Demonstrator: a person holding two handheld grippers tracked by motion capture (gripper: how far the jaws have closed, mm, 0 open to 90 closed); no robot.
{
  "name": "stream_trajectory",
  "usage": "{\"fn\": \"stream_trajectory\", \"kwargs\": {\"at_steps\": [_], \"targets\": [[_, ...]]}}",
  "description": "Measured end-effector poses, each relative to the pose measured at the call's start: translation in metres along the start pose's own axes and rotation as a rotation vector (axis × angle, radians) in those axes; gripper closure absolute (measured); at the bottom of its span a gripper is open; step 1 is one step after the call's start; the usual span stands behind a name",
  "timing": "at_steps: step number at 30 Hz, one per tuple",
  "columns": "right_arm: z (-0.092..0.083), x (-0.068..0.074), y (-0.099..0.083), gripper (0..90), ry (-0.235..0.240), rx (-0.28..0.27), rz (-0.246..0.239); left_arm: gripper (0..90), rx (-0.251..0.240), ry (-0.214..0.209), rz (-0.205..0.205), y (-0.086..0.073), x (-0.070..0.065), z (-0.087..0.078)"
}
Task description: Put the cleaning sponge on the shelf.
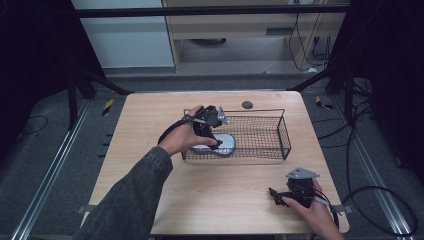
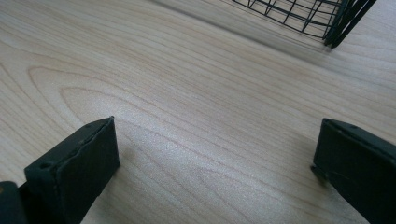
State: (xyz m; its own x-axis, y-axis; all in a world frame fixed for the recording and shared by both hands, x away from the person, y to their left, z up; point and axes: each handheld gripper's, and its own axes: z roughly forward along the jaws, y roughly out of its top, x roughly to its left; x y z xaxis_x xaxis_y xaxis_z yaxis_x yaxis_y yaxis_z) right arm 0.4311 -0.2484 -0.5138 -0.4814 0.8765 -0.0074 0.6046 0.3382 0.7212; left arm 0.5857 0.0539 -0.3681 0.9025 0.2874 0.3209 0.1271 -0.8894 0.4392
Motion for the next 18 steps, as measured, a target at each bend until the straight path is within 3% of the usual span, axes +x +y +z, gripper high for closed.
{"fn": "stream_trajectory", "kwargs": {"at_steps": [11,18], "targets": [[0.000,0.000,0.000,0.3,0.001,0.000,-0.001,4.9,-0.063,-0.010,-0.069,-0.002,-0.016,-0.010],[0.000,0.000,0.000,0.3,0.000,-0.001,-0.002,4.9,-0.072,0.001,-0.096,-0.005,-0.027,-0.014]]}}
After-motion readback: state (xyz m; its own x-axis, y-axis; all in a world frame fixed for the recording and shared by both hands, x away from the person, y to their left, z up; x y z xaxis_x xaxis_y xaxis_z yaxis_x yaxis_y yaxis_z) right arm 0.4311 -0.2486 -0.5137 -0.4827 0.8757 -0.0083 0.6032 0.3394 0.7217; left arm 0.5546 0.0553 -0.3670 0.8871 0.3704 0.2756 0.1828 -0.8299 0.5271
